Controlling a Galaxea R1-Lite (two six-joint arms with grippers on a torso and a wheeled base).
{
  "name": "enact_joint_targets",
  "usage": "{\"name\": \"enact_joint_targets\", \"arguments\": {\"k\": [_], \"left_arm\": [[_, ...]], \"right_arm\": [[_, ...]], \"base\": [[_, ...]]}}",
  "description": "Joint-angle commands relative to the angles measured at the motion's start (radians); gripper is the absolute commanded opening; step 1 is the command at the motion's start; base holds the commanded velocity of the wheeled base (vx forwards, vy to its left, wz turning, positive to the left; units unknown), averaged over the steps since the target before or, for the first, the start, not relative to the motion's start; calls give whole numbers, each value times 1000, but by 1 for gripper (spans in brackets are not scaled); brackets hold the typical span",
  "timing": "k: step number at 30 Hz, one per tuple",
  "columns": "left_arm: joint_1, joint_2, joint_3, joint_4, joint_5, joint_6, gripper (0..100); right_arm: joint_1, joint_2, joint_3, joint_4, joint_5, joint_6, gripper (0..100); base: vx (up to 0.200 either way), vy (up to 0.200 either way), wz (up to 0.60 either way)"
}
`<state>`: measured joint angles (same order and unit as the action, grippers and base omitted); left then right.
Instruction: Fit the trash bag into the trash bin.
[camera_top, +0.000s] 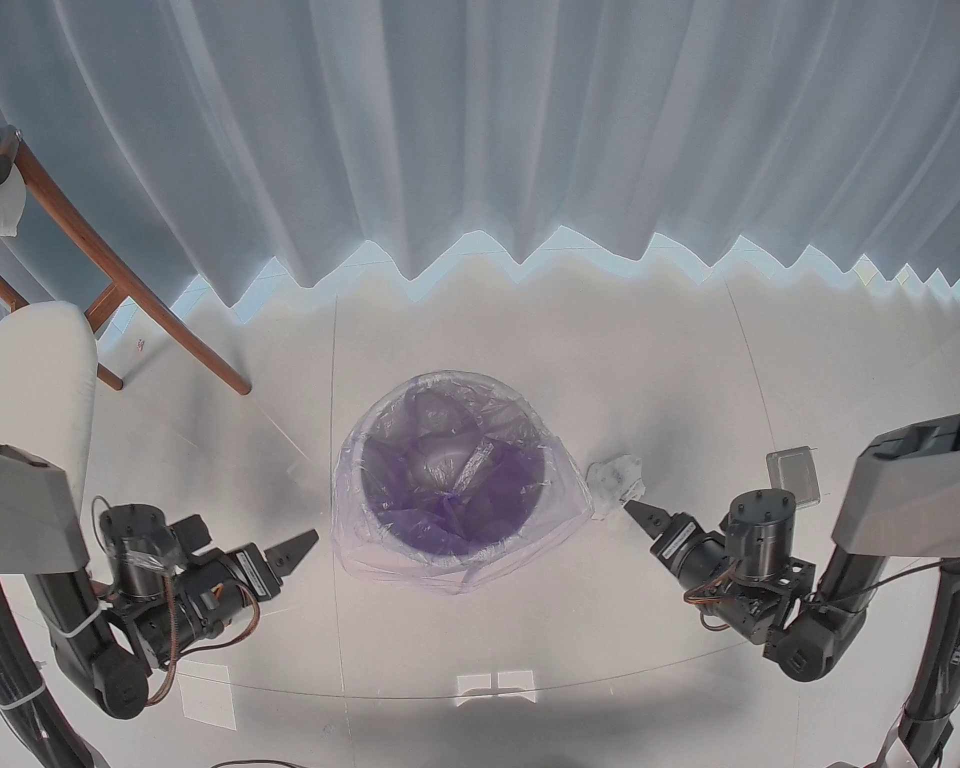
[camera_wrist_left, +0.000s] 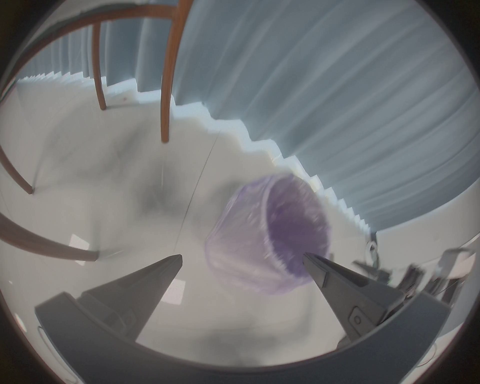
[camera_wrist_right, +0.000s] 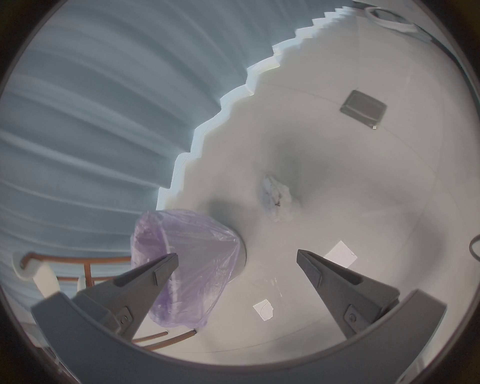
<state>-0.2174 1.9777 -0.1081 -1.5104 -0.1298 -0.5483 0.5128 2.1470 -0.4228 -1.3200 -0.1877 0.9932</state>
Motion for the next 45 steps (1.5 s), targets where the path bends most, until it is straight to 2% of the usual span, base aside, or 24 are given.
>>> {"name": "enact_joint_targets", "arguments": {"k": [1,8,14,23,24,29,37,41,42,45], "left_arm": [[-7,-284,19,-36,4,-98,100],[-23,-367,22,-36,-1,-160,100],[-31,-393,18,-36,-1,-163,100],[-33,-393,-4,-36,-1,-160,100],[-33,-393,-4,-36,-1,-160,100],[-31,-393,-5,-36,1,-159,100],[-31,-396,-7,-36,2,-157,100],[-31,-401,-5,-36,2,-157,100],[-31,-416,-4,-36,4,-157,100],[-31,-415,-7,-36,4,-157,100]], "right_arm": [[4,277,-117,-134,43,-103,100],[-3,361,-252,-131,56,-102,100],[-5,404,-329,-120,65,-102,100],[-28,402,-453,41,70,-107,100],[-28,402,-453,41,70,-107,0],[-34,410,-519,79,70,-122,0],[-30,491,-636,142,71,-263,0],[-30,501,-657,163,71,-278,0],[-28,501,-694,220,71,-280,0],[-28,499,-715,255,70,-281,0]], "base": [[0,0,0],[0,0,0],[0,0,0],[0,0,0],[0,0,0],[0,0,0],[0,0,0],[0,0,0],[0,0,0],[0,0,0]]}}
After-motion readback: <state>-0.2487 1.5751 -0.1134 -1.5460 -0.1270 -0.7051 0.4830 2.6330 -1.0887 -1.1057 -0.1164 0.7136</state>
